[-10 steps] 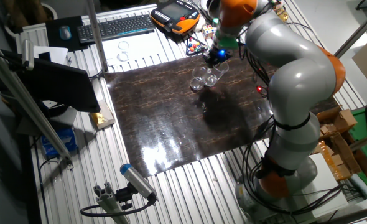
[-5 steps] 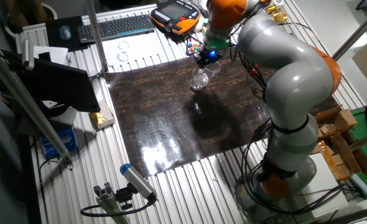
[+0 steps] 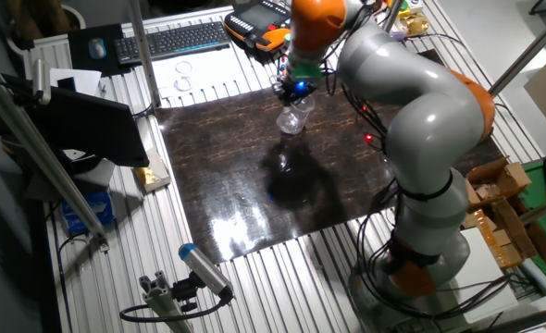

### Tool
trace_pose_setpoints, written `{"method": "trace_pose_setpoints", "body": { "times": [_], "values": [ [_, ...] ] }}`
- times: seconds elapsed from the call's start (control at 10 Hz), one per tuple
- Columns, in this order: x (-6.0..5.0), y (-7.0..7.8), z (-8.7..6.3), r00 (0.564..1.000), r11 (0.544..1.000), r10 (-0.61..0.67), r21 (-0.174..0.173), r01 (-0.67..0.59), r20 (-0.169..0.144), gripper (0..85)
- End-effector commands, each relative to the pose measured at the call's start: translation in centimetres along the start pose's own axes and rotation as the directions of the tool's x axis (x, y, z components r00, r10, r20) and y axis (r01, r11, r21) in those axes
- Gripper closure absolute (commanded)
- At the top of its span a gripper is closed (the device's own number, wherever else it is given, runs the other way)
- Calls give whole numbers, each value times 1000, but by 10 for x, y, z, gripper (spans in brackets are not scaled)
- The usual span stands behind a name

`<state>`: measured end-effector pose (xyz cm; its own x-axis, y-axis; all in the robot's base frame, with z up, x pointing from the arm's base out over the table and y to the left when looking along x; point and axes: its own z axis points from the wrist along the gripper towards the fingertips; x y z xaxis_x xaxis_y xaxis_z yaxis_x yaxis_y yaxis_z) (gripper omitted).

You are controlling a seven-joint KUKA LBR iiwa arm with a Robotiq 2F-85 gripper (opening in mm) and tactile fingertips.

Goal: Pour the water from one cup into another empty cup

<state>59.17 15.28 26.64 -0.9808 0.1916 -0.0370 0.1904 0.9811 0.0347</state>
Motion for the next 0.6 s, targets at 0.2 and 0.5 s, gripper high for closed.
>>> {"method": "trace_pose_setpoints", "body": {
  "times": [0.2,0.5],
  "values": [
    [3,14,18,1000,1000,-5,-9,5,11,843],
    [0,18,28,1000,999,0,-41,0,6,843]
  ]
}}
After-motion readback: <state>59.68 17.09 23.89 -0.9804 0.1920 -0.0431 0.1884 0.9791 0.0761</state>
